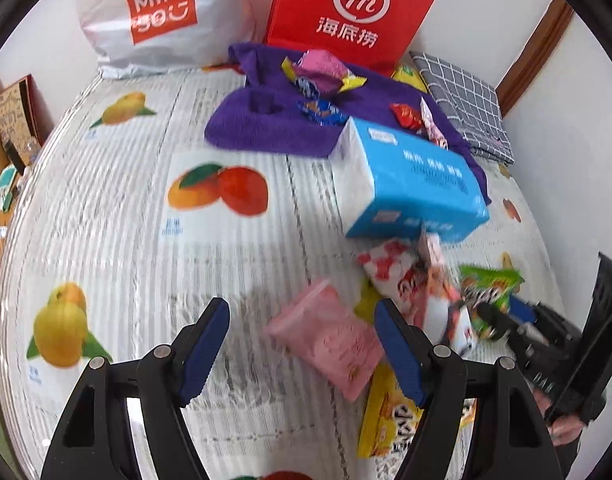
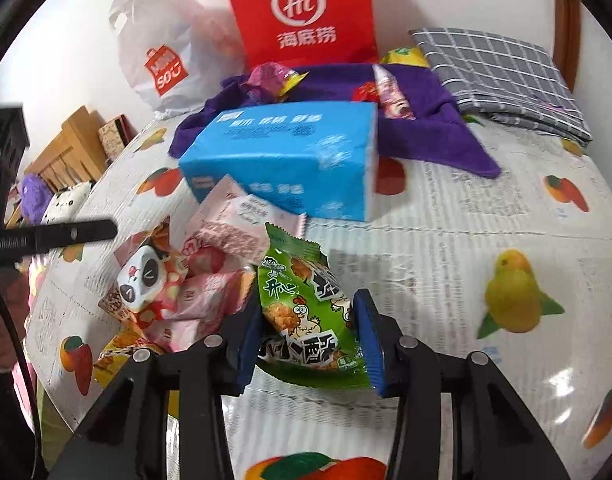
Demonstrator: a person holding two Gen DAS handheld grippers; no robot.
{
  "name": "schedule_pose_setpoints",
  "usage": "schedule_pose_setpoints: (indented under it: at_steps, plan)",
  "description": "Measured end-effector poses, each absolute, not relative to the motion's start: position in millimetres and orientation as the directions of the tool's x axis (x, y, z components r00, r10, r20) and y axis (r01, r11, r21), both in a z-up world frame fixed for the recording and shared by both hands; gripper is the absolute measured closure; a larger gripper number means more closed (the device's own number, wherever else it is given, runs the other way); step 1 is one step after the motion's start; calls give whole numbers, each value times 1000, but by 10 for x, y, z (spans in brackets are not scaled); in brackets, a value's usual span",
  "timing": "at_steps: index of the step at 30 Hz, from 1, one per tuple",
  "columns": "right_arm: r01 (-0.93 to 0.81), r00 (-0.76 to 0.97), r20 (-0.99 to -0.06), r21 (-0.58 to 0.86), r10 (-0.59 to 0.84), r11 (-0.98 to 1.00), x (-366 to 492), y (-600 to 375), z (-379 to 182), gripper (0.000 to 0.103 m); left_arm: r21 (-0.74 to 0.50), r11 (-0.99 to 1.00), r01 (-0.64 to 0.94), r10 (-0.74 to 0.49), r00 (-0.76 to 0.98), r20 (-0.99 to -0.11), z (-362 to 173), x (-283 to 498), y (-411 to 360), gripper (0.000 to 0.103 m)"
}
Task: Organize snacks
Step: 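Lift the green packet with the right gripper while the left grasps the pink pastry packet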
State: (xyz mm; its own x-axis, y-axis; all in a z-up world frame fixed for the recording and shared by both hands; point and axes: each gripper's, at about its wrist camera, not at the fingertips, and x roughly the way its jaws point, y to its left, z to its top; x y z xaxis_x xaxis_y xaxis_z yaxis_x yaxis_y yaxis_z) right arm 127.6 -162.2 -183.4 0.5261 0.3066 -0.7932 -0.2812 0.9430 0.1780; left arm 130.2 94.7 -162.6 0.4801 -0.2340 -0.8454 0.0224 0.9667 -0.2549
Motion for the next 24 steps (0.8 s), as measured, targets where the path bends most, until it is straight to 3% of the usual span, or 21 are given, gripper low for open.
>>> schedule_pose_setpoints:
  at_steps: [9, 15, 24]
  plan:
    - [-171, 613, -776, 57, 151, 984, 1462, -2057, -1893, 60, -295, 956, -7, -259, 459, -850, -1839, 1193, 815, 30]
    - [-183, 646, -740, 88, 187, 979, 1599, -2174, -1952, 59, -266, 963, -46, -212, 484, -849, -1905, 1246, 731, 31]
    - [-176, 635, -731, 176, 249, 968, 1835, -2252, -2038, 55, -165, 986, -20, -132, 517, -846, -1891, 1445, 626, 49]
